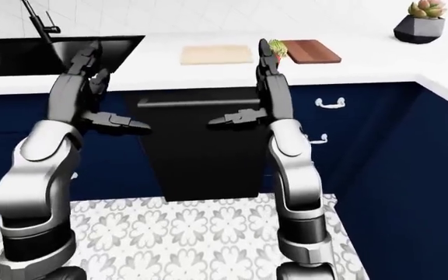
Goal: Place the strawberry and the asparagus on separate cutting boards.
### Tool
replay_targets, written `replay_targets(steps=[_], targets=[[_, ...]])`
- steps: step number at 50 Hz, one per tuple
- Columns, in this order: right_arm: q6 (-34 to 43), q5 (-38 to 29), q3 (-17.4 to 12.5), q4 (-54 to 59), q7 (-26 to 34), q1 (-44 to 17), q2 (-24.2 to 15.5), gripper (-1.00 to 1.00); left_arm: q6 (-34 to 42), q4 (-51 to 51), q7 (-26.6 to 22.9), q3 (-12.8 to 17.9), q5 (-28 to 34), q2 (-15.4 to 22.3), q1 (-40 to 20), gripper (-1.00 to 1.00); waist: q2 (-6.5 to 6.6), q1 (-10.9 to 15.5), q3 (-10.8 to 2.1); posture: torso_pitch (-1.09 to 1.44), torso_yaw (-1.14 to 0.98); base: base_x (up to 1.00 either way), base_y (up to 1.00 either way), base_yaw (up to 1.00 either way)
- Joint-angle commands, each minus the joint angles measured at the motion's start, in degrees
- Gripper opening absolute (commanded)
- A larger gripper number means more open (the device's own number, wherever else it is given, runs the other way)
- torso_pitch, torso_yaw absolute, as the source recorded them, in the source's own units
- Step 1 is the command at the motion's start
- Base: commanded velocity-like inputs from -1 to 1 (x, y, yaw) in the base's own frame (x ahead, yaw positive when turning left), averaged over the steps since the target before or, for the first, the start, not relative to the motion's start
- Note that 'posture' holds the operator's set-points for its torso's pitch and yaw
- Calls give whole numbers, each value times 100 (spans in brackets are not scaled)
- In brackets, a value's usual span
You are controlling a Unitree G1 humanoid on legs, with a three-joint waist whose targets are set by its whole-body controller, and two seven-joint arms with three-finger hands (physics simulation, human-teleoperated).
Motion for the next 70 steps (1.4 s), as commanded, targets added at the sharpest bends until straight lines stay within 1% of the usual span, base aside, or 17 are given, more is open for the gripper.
replay_targets(steps=[1,2,10,13,15,16,27,32,35,38,41,42,50,53,62,66,70], targets=[[-164,-5,19,-199,19,-139,-10,100,-125,-196,56,50,23,58,-119,100,100,-11,-72,0,0,23,-58,0],[-144,6,0,-198,19,-160,-10,100,-110,-212,62,59,20,56,-126,100,285,-21,-132,0,0,23,-57,0],[11,10,-33,-274,13,-324,-83,100,-87,-261,53,79,12,81,-43,100,-4,251,-119,0,0,49,-48,0],[22,30,-30,-369,-25,-250,-40,100,-48,-406,76,103,0,50,56,100,-347,364,-106,0,0,79,-33,0],[55,31,-25,-398,-24,-256,-53,100,-75,-429,90,91,-5,30,122,100,-927,291,-272,0,0,79,-31,0],[54,38,-35,-397,-22,-263,-57,100,-81,-421,88,98,-5,36,126,100,-569,272,-25,0,0,79,-32,0],[147,-2,-31,-536,15,-274,-125,100,-41,-513,78,126,12,64,169,100,-73,-19,-316,0,0,79,-26,0],[154,17,-61,-590,16,-249,-107,100,-48,-520,83,124,28,62,203,100,-15,128,4,0,0,76,0,0],[194,46,-70,-625,10,-259,-104,100,-48,-518,79,136,31,70,199,100,140,110,-223,0,0,52,0,0],[208,123,-66,-658,-10,-263,-84,100,-16,-560,72,158,32,96,201,100,30,61,-103,0,0,0,0,0],[217,180,-84,-619,-59,-305,-72,100,39,-632,74,203,23,131,207,100,-713,-70,-171,0,0,0,0,0],[213,187,-79,-607,-66,-317,-76,100,61,-664,71,208,18,139,215,100,-682,-52,-210,0,0,0,-2,0],[211,201,-63,-568,-120,-389,-132,100,74,-716,71,200,28,154,249,100,-86,-115,-268,0,0,0,-21,0],[198,209,-82,-570,-119,-380,-131,100,103,-754,62,205,33,162,256,100,410,-72,-408,0,0,0,-21,0],[371,367,-173,-642,-321,-562,-180,100,328,-971,20,225,95,246,178,100,35,6,-473,0,0,0,-21,0],[421,402,-165,-720,-338,-576,-249,100,430,-1087,-22,234,138,277,146,100,-492,7,-468,0,0,0,-20,0],[407,395,-169,-734,-349,-563,-283,100,373,-1074,-32,237,167,260,200,100,-400,-40,-379,0,0,0,-20,0]])
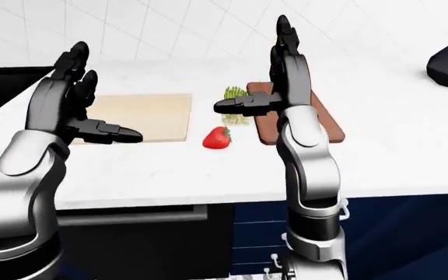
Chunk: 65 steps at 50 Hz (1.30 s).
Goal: Place the strawberry and the asparagus on separate cutting boards.
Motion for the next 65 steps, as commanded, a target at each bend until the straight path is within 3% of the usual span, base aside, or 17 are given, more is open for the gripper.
replay_targets(steps=[1,7,10,11,12,15,20,21,23,25,26,27,29,48,51,53,65], targets=[[-195,4,90,-176,29,-212,-5,100,-185,-130,59,166,83,86,-146,100,-17,61,-165,0,0,0,-20,0],[-64,17,59,-201,4,-330,-34,100,-123,-251,29,224,120,132,-78,100,328,76,-65,0,0,0,-20,0],[-161,-25,98,-227,25,-205,-6,100,-161,-233,31,203,128,101,-48,100,728,37,-138,0,0,0,-20,0],[-125,-23,91,-230,32,-237,-15,100,-166,-226,28,207,122,93,-49,100,477,86,-92,0,0,0,-20,0],[-145,-28,82,-216,30,-226,-12,100,-170,-218,30,205,130,96,-53,100,604,68,-110,0,0,0,-20,0],[-182,-46,95,-228,31,-176,5,100,-186,-227,23,195,135,81,-18,100,538,91,-170,0,0,0,-20,0],[-35,-58,95,-262,42,-266,-18,100,-176,-256,9,208,135,70,7,100,217,123,-102,0,0,0,-29,0],[-15,-54,91,-282,44,-269,-17,100,-179,-253,8,204,140,74,12,100,358,103,-69,0,0,0,-63,0],[-95,-78,107,-275,62,-210,-10,100,-180,-257,7,205,139,68,12,100,337,102,-132,0,0,0,-47,0],[-137,-95,114,-297,77,-156,6,100,-201,-251,11,201,143,56,39,100,25,142,-130,0,0,0,-38,0],[-143,-99,114,-312,82,-140,15,100,-212,-256,11,186,143,39,58,100,-252,148,-164,0,0,0,-36,0],[-137,-104,119,-324,85,-138,18,100,-217,-251,11,181,145,34,59,100,-272,144,-182,0,0,0,-23,0],[-140,-132,119,-305,90,-150,5,100,-213,-243,9,191,147,39,44,100,-214,106,-1,0,0,0,-8,0],[-84,-512,181,-372,456,-225,24,100,-264,-124,7,155,170,21,-20,100,14,9,52,0,0,0,0,0],[-217,-544,201,-378,469,-95,61,100,-275,-123,7,155,167,14,-12,100,125,-25,46,0,0,0,0,0],[-148,-556,183,-349,479,-192,41,100,-267,-141,-2,161,167,20,5,100,320,-56,-11,0,0,0,0,0],[-255,-397,126,-399,349,-47,74,100,-304,-189,-17,182,184,14,108,100,126,57,-83,0,0,0,0,0]])
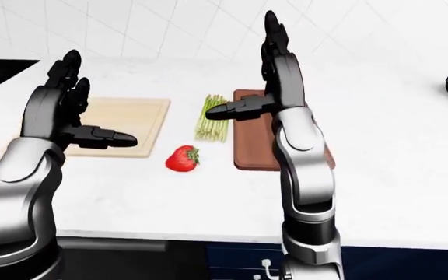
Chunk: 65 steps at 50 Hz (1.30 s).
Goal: Place the strawberry and the asparagus on separate cutting boards.
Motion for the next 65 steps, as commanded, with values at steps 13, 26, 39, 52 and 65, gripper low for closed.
replay_targets(steps=[13,26,39,52,65], targets=[[612,-592,51,-438,576,-732,-676,100,-410,-31,63,42,-84,4,-81,100,83,10,-127,0,0,0,0,0],[-1018,-2354,354,2316,2705,-3019,-920,100,-378,-19,63,45,-121,62,-145,100,158,-72,-72,0,0,0,0,0],[-4240,-3524,547,5428,3162,-4316,-687,100,-282,-201,55,105,-154,76,-82,100,240,-116,-77,0,0,0,0,0],[-7347,-5462,1008,8769,1397,-5127,-383,100,-117,-429,21,182,-176,154,-6,100,275,-115,-104,0,0,0,0,0],[-7721,-6663,1070,8969,1015,-5028,-240,100,-79,-507,28,188,-159,158,58,100,248,-99,-72,0,0,0,0,0]])
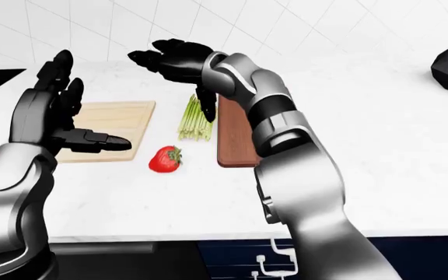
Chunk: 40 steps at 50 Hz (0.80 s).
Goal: Place the strawberry and the asparagus on separate cutting boards.
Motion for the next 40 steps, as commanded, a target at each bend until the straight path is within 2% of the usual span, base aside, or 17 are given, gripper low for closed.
replay_targets(steps=[1,12,18,40], targets=[[-38,-73,-92,-183,-150,-231,-44,100,-164,-148,35,53,35,59,-139,100,27,-2,-165,0,0,0,0,0],[-22,-669,-84,-83,-99,-267,39,100,-255,-175,33,80,38,22,-2,100,27,3,-161,0,0,0,0,0],[46,-764,-134,-30,-81,-253,181,100,-278,-272,12,146,25,26,145,100,37,-3,-168,0,0,0,0,0],[403,-1050,-203,108,166,-234,309,100,-155,-489,-25,244,-15,75,269,100,57,13,-198,0,0,0,0,0]])
